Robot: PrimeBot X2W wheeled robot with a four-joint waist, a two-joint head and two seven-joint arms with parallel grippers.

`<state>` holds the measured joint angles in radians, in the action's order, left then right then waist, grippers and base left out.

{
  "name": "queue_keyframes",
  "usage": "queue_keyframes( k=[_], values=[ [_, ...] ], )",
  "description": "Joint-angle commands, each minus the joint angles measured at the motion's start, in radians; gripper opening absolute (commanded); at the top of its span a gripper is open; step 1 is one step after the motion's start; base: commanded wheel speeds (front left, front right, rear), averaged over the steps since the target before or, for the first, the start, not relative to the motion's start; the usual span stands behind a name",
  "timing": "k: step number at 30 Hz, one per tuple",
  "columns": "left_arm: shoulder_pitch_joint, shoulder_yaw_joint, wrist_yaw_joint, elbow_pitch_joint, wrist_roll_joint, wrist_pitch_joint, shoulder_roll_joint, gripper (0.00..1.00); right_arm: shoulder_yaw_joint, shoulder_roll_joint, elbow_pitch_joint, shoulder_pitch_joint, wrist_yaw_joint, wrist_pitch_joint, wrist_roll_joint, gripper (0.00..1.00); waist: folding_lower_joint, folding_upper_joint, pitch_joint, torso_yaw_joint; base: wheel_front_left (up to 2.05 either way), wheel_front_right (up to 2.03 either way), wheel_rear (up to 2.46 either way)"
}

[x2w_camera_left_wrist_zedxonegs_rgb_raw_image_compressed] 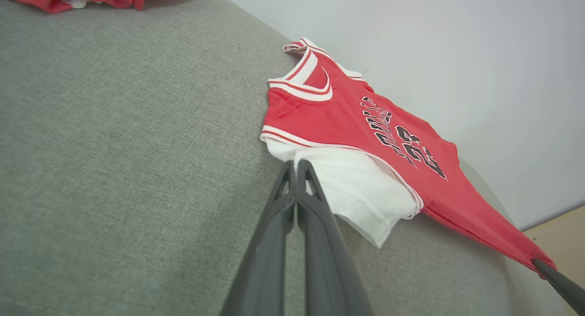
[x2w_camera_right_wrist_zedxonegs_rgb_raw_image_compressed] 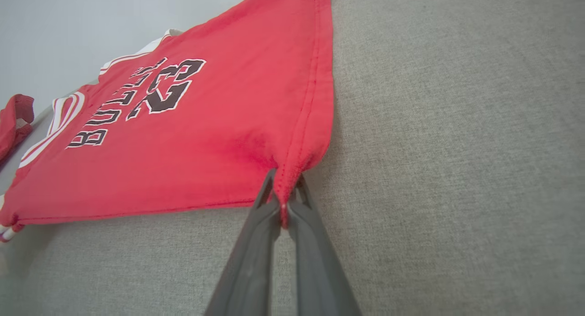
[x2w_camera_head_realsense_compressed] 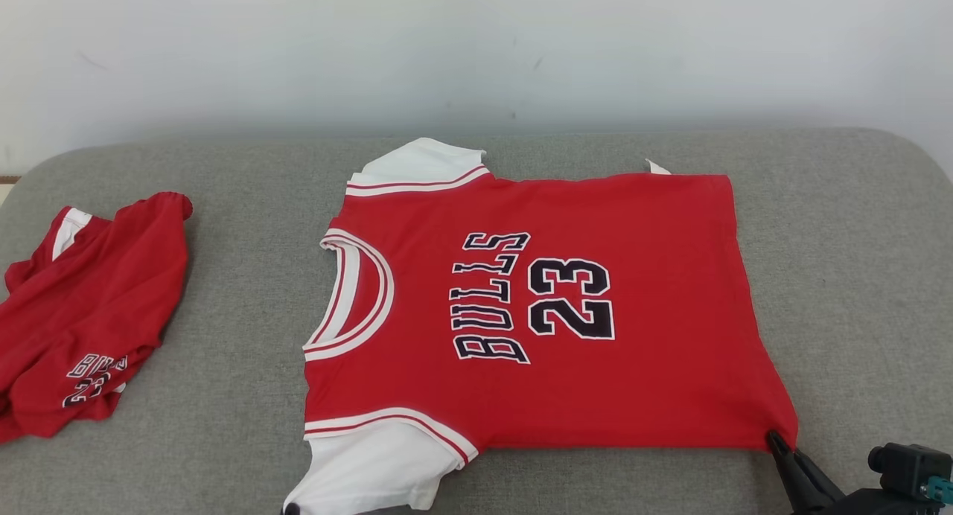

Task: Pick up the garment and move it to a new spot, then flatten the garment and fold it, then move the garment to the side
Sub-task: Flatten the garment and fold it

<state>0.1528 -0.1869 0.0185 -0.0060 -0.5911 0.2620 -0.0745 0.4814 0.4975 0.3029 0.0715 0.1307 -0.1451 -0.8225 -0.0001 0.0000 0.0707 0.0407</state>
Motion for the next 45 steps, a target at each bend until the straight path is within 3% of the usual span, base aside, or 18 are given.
queue_keyframes(
  k=[1, 11, 19, 31, 45],
  values=[
    [-0.003, 0.004, -0.007, 0.001, 0.023, 0.005, -0.002, 0.00, -0.021, -0.010, -0.011, -0.019, 0.000, 0.017, 0.028, 0.00, 0.0001, 0.0000, 0.001, -0.001, 0.00, 0.00, 0.00],
    [-0.150, 0.002, -0.050, -0.010, 0.116, -0.001, -0.041, 0.00, -0.103, -0.079, -0.103, 0.017, 0.000, 0.120, 0.118, 0.00, 0.0001, 0.0000, 0.027, -0.038, 0.00, 0.00, 0.00],
    [-0.329, 0.020, -0.081, 0.044, 0.120, -0.060, -0.120, 0.00, -0.096, -0.110, -0.104, 0.133, 0.000, 0.227, 0.136, 0.00, 0.0001, 0.0000, 0.049, -0.091, 0.00, 0.00, 0.00],
    [-0.566, -0.010, -0.125, 0.234, 0.103, -0.145, -0.192, 0.00, -0.061, -0.144, 0.042, 0.333, 0.000, 0.285, 0.126, 0.00, 0.0001, 0.0000, 0.077, -0.114, 0.00, 0.00, 0.00],
    [-0.774, -0.082, -0.147, 0.547, 0.062, -0.095, -0.214, 0.00, 0.041, -0.206, 0.260, 0.536, 0.000, 0.256, 0.066, 0.00, 0.0001, 0.0000, 0.095, -0.133, 0.00, 0.00, 0.00]
  ],
)
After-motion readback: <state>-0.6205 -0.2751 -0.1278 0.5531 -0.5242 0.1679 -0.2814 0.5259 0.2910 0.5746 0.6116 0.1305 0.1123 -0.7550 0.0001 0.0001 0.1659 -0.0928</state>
